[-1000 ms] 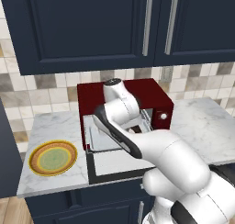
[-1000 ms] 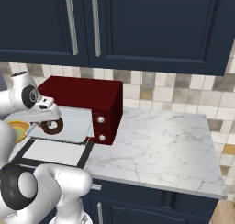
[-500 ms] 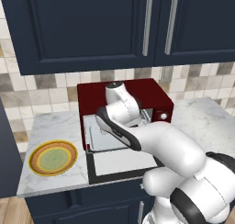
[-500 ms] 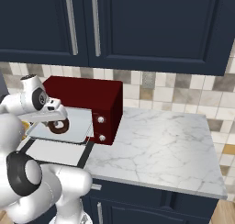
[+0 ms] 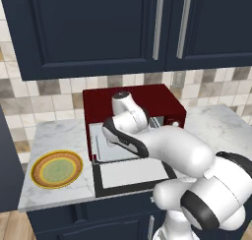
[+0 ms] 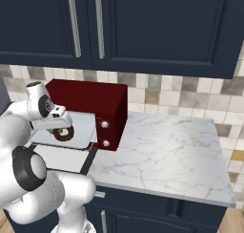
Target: Pick up the bagel from the plate, place it on the toaster oven rack, close the door, and set the timer.
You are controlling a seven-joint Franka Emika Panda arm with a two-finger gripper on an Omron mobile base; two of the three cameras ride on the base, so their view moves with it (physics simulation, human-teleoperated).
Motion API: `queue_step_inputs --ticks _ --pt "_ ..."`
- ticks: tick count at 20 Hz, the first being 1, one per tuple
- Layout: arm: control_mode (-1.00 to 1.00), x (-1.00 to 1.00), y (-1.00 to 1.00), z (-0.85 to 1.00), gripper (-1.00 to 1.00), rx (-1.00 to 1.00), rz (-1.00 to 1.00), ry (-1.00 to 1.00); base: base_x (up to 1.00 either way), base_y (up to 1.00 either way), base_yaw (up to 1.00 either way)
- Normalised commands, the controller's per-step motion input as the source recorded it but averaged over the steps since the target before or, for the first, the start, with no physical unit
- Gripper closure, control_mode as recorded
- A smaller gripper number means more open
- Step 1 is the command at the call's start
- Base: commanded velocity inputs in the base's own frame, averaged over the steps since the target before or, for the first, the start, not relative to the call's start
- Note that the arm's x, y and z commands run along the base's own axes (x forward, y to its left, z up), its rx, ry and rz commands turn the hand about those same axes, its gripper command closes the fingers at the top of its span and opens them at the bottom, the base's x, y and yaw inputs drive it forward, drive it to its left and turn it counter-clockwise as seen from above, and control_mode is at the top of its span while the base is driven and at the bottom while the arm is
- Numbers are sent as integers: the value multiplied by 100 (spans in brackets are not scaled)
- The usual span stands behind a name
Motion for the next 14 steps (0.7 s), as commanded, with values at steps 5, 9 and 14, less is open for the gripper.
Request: queue_step_inputs --ticks 5,9,14 --pt "-100 0 0 -3 -100 0 0 -3 0 0 0" --pt "-100 -5 0 0 -100 0 0 -16 0 0 0" --pt "-100 -68 0 22 -100 0 0 -24 0 0 0"
